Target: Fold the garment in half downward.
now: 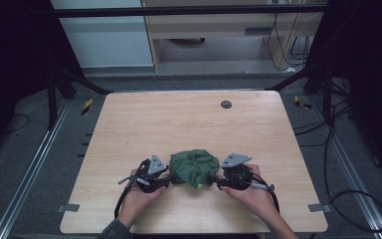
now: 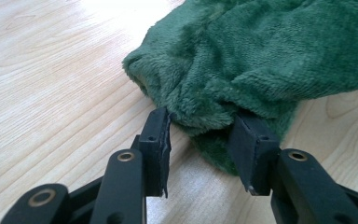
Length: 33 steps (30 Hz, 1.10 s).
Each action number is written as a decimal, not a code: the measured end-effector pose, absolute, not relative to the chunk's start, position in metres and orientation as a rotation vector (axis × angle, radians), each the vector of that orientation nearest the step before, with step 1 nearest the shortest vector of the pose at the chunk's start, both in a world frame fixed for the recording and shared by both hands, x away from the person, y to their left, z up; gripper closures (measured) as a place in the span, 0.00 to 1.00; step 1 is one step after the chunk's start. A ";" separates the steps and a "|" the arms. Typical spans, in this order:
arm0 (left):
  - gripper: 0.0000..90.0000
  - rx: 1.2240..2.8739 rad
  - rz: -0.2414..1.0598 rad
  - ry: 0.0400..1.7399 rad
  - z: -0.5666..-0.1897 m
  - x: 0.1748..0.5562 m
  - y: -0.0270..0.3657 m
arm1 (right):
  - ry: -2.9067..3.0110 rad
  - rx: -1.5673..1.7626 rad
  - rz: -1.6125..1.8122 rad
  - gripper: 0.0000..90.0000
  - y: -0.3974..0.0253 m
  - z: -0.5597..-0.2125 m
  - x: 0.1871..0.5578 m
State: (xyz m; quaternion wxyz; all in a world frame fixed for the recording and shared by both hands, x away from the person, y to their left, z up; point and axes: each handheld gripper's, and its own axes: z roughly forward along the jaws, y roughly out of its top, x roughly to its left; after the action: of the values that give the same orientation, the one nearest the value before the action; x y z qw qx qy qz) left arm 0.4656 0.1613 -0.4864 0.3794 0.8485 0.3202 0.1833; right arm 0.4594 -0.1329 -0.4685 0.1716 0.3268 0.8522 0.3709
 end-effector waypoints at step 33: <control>0.13 2.224 0.433 0.878 -0.484 0.453 0.164 | 2.459 0.953 1.043 0.14 -0.138 -0.468 0.445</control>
State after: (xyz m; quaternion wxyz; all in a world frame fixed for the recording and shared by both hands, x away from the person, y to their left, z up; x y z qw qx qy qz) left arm 0.4532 0.1635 -0.4836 0.3484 0.8578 0.3389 0.1671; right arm 0.4452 -0.1381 -0.4679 0.1523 0.3321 0.8570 0.3634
